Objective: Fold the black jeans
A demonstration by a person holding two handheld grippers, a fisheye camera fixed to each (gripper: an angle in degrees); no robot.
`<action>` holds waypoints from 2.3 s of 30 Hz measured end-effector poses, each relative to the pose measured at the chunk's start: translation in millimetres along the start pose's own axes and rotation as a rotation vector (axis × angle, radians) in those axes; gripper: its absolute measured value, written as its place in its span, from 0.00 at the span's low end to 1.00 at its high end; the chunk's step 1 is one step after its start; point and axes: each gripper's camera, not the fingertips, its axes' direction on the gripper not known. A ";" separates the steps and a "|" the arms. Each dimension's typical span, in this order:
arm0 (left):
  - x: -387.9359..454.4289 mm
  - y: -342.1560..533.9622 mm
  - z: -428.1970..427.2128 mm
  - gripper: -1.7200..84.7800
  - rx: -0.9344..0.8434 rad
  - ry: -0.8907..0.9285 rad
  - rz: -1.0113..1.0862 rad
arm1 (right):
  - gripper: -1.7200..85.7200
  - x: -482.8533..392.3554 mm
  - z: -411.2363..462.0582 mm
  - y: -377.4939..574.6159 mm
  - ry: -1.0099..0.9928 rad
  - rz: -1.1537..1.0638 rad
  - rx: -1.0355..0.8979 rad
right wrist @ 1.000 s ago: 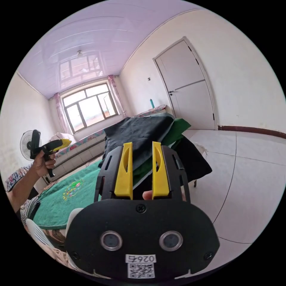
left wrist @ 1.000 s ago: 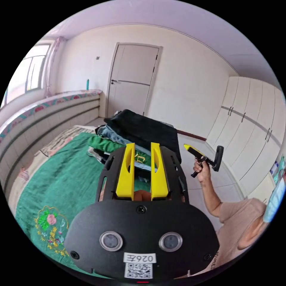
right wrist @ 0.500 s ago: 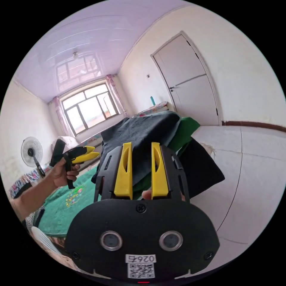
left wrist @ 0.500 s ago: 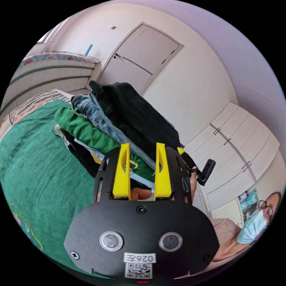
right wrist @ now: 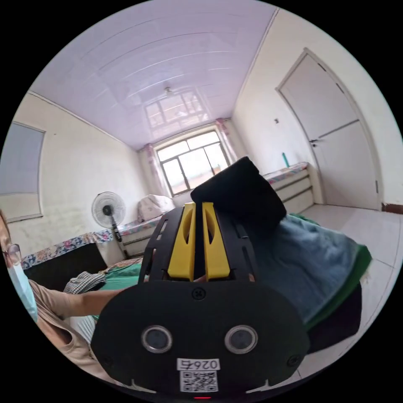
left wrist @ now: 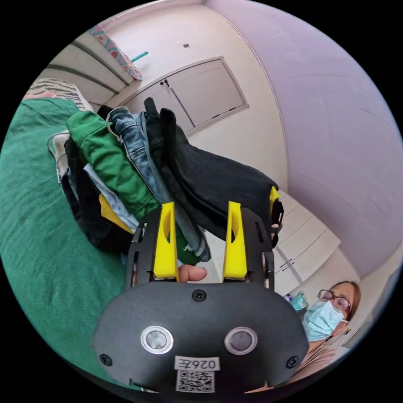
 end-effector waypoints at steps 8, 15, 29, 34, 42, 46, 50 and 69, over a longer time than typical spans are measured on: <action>-27.8 45.4 -70.4 0.27 0.319 0.477 -0.008 | 0.00 -92.5 83.3 -47.2 -0.437 -0.103 -0.019; -6.0 110.2 -153.7 0.17 0.225 0.452 0.047 | 0.00 -187.3 151.7 -43.9 -0.623 -0.185 -0.048; 83.3 395.9 -429.4 0.13 0.656 -0.267 0.069 | 0.01 -359.2 420.9 16.5 -0.913 -0.059 -0.348; 49.1 486.3 -467.9 0.14 0.666 -0.607 -0.280 | 0.01 -339.0 578.8 128.1 -0.367 -0.018 -0.900; 79.8 478.7 -493.8 0.12 0.698 -0.697 -0.118 | 0.02 -319.4 651.7 132.1 -0.329 0.140 -0.936; 75.9 439.0 -498.7 0.13 0.518 -1.184 -0.203 | 0.06 -344.4 694.0 138.9 -0.389 0.158 -1.046; 15.2 399.3 -498.9 0.08 0.191 -1.188 -0.409 | 0.07 -378.1 725.5 144.2 -0.426 0.116 -1.138; -120.7 405.4 -460.5 0.10 0.047 -0.901 -0.590 | 0.14 -671.9 706.7 154.7 -0.705 -0.684 -1.079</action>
